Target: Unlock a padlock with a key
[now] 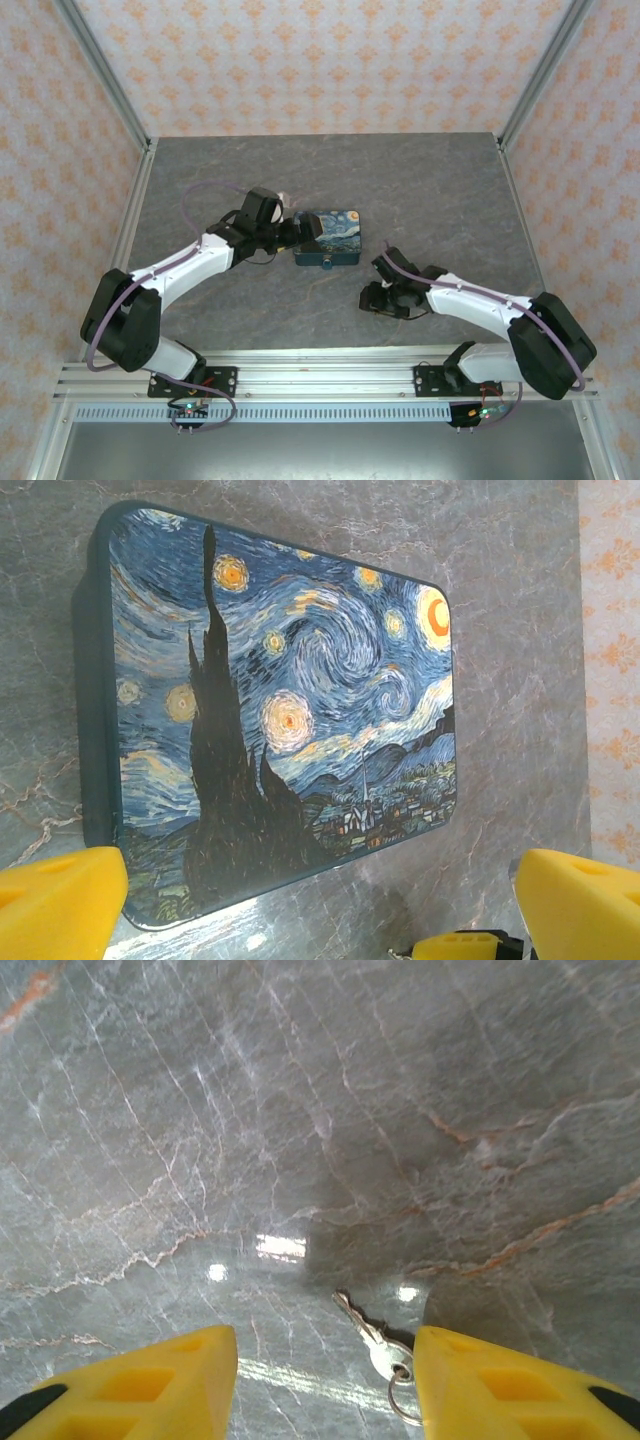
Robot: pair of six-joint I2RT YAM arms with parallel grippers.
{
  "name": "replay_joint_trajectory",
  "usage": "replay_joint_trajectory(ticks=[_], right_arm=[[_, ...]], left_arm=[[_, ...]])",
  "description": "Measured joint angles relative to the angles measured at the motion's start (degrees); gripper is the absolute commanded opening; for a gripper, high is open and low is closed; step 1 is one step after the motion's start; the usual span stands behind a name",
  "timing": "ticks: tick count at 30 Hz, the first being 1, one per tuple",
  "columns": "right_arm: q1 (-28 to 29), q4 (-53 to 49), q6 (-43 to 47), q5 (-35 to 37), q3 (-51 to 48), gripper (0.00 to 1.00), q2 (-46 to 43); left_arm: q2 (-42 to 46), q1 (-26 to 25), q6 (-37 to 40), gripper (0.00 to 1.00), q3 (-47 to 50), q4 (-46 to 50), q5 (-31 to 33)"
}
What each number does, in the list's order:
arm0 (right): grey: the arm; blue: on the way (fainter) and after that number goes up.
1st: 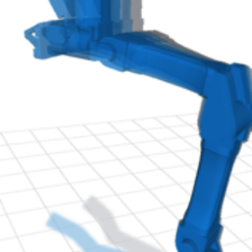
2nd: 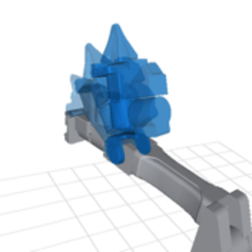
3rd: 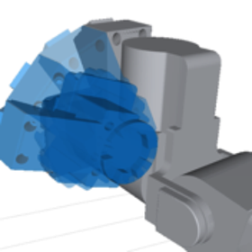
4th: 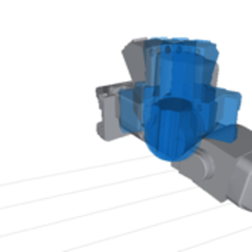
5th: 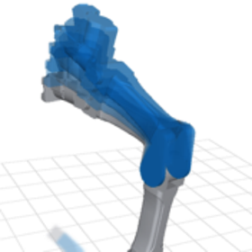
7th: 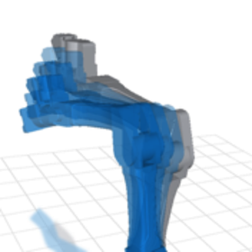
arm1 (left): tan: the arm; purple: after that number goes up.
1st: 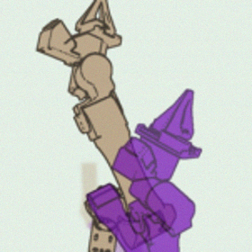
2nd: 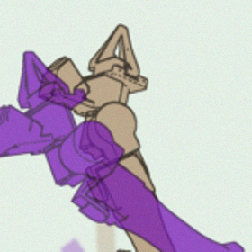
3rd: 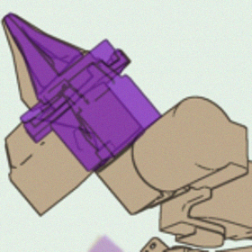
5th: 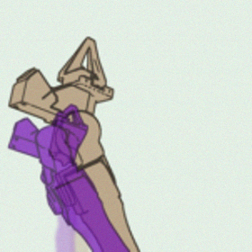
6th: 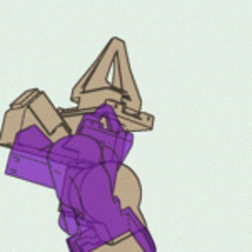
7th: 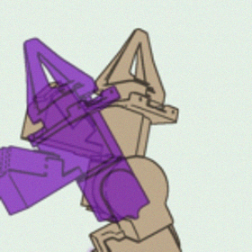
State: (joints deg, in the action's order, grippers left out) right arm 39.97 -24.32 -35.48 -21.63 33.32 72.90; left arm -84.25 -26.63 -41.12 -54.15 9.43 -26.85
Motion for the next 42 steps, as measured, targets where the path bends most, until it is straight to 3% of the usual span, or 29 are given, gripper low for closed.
replay_joint_trajectory(ticks=[10, 20, 26, 42], right_arm=[[2.6, -5.7, 0.8, 4.0, 5.4, 0.56, 1.7], [4.2, -14.4, 5.5, 9.8, 9.4, 0.56, 3.4], [6.9, -17.6, 8.0, 11.8, 11.7, 0.52, 7.3], [7.1, -19.2, 13.1, 12.9, 13.3, 0.42, 12.0]], left_arm=[[-1.1, 0.0, 0.0, 1.00, 0.0, -0.3, -0.3], [-1.2, 0.0, 0.0, 1.00, 0.0, -0.3, -1.1], [-1.7, 0.0, 0.1, 1.00, -0.2, -0.3, -1.5], [-3.8, 0.0, 0.1, 1.00, -2.3, -0.2, -2.8]])
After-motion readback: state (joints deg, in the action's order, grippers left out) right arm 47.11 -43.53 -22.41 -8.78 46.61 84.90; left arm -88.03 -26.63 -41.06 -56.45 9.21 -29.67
